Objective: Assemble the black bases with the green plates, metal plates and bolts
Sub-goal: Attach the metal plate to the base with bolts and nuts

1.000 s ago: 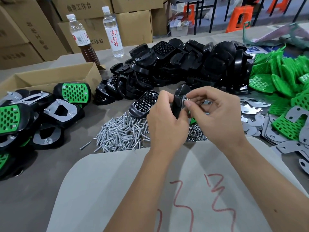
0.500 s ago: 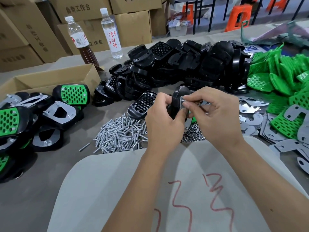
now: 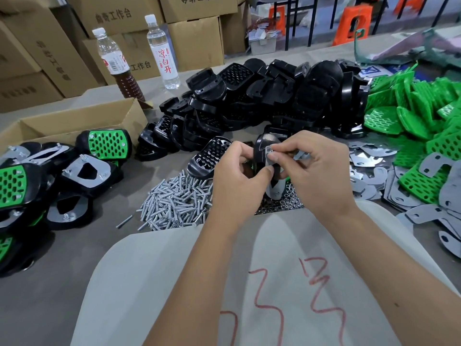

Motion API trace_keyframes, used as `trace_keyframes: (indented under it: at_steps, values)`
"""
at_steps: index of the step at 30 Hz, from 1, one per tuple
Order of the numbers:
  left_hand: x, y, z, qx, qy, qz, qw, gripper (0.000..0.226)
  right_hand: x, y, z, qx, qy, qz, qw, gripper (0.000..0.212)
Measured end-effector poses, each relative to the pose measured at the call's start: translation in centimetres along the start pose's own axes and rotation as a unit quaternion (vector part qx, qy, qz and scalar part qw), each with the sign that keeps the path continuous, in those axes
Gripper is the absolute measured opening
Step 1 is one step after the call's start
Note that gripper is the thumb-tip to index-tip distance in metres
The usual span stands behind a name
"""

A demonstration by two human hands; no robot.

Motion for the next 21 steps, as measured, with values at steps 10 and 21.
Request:
trace_keyframes:
  at_steps: [10,21]
  values:
    - [0.0,0.0,0.0,0.01,0.002,-0.011,1.0,0.018,-0.1,-0.4,0.0,0.0,-0.017,0.014,1.0,0.008]
    - [-0.1,-0.6,-0.1,0.037,0.008,0.009,0.999,0.016,-0.2,-1.2,-0.4,0.053,-0.033,0.047,0.997,0.009]
Point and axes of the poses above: each hand's wrist, its own x-axis away from the middle knuckle, its own z-axis out of the back of the hand, y = z × x, the point moved 10 cm from there along -x, towards the middle knuckle, and after that the axes turned 3 degrees about y, right-handed, at the moved point
